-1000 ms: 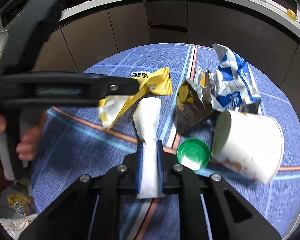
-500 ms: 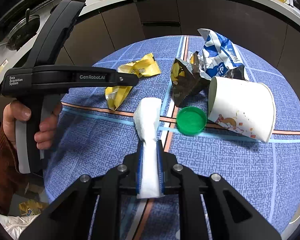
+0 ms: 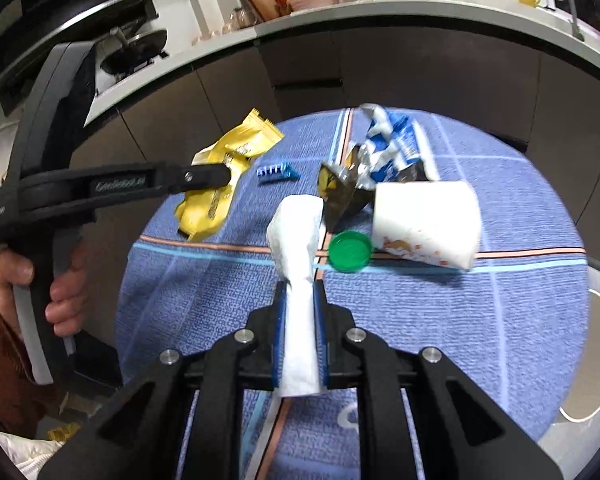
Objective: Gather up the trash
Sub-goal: 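Lift both held items and carry them toward the beige bin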
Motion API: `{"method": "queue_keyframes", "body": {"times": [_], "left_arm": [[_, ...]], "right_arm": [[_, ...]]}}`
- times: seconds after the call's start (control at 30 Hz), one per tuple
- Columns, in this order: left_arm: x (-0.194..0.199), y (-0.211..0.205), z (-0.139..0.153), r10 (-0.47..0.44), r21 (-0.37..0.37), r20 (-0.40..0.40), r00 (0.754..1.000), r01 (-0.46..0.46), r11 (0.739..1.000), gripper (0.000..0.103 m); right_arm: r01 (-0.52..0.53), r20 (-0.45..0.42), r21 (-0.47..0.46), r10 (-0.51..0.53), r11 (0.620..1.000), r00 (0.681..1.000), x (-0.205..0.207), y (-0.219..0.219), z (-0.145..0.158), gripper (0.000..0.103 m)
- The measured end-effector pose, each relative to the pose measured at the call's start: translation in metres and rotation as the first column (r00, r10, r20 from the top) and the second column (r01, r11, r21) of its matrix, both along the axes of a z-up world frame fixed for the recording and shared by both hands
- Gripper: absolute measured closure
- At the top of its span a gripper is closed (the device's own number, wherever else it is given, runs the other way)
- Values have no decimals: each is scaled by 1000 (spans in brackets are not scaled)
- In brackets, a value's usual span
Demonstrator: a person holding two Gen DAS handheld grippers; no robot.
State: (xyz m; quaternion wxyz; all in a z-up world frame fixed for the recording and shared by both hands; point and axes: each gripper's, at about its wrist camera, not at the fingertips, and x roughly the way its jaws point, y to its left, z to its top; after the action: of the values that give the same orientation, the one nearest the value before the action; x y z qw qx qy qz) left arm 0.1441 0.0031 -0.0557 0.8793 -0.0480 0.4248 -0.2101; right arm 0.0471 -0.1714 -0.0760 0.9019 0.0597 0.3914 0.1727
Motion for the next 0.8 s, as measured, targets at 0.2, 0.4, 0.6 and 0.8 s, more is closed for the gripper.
{"method": "queue_keyframes", "body": {"times": [0.2,0.4,0.6,0.8], "left_arm": [[-27,-20,24,-57,9,38,998,57,998,94],[-42,-48,41,-130,6,56,990,130,992,94],[-46,-76,48,-193,19,68,979,192,981,93],[-46,-110,50,-257,24,69,964,256,966,93]], "right_arm": [[53,60,27,-54,998,997,-11,-21,23,89],[124,99,55,-129,991,987,-18,-45,32,89],[196,118,77,-204,978,972,-28,-73,36,89],[264,125,96,-275,960,953,-40,-104,35,89]]}}
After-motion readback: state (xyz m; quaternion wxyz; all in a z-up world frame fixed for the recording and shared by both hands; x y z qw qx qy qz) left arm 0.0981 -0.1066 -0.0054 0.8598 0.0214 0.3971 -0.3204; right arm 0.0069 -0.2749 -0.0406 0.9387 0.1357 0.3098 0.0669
